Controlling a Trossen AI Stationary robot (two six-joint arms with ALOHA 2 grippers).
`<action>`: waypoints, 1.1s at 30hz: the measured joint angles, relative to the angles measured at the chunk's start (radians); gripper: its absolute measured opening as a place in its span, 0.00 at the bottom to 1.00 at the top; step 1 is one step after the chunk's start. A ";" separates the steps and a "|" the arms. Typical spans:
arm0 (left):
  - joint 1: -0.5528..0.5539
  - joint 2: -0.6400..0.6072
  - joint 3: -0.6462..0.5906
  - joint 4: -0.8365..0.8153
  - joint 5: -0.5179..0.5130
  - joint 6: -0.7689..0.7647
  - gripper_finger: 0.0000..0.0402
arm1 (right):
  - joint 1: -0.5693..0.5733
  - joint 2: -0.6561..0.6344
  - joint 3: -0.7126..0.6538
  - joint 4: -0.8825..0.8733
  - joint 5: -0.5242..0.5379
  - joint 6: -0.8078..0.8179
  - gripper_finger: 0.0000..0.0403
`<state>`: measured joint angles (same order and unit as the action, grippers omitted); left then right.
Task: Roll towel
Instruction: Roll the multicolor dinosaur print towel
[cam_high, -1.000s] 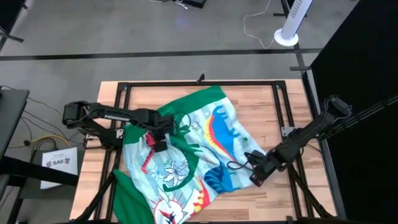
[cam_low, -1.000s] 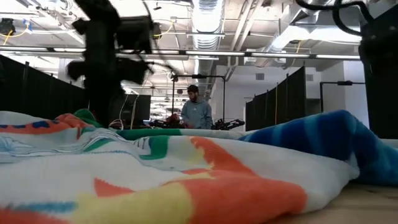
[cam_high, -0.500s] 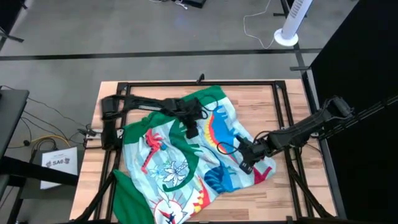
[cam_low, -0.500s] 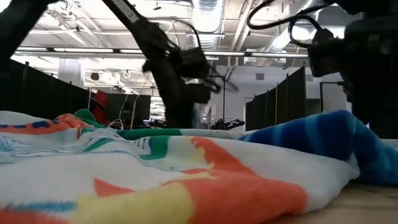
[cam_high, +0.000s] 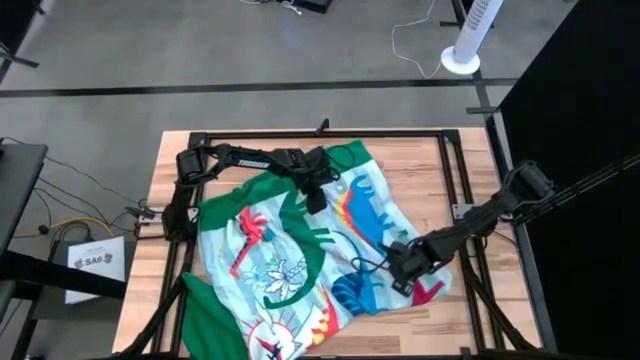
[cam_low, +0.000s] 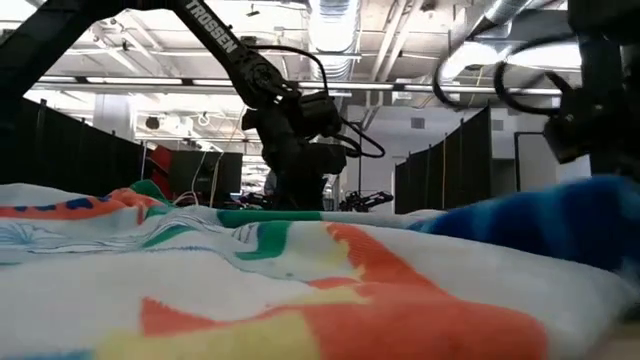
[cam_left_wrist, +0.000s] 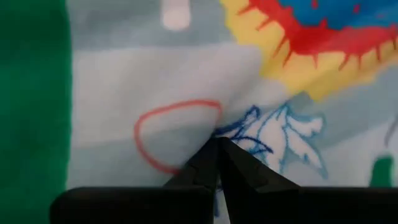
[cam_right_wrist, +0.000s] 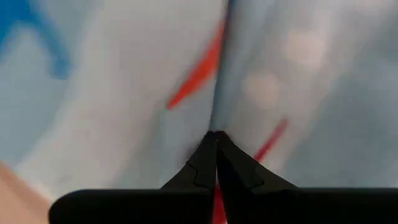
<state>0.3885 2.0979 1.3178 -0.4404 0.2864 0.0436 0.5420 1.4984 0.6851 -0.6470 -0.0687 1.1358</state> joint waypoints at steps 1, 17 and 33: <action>-0.001 -0.007 -0.002 -0.005 0.026 0.012 0.01 | -0.006 -0.028 -0.003 -0.053 -0.003 0.007 0.00; -0.087 -0.292 -0.009 -0.185 0.065 0.075 0.01 | -0.487 -0.225 -0.006 0.012 0.239 -0.487 0.00; -0.348 -0.330 -0.292 -0.127 0.075 -0.157 0.01 | -0.871 0.018 0.009 0.114 0.216 -0.816 0.00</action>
<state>0.0408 1.7679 1.0257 -0.5677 0.3611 -0.1135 -0.3290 1.5165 0.6939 -0.5333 0.1469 0.3197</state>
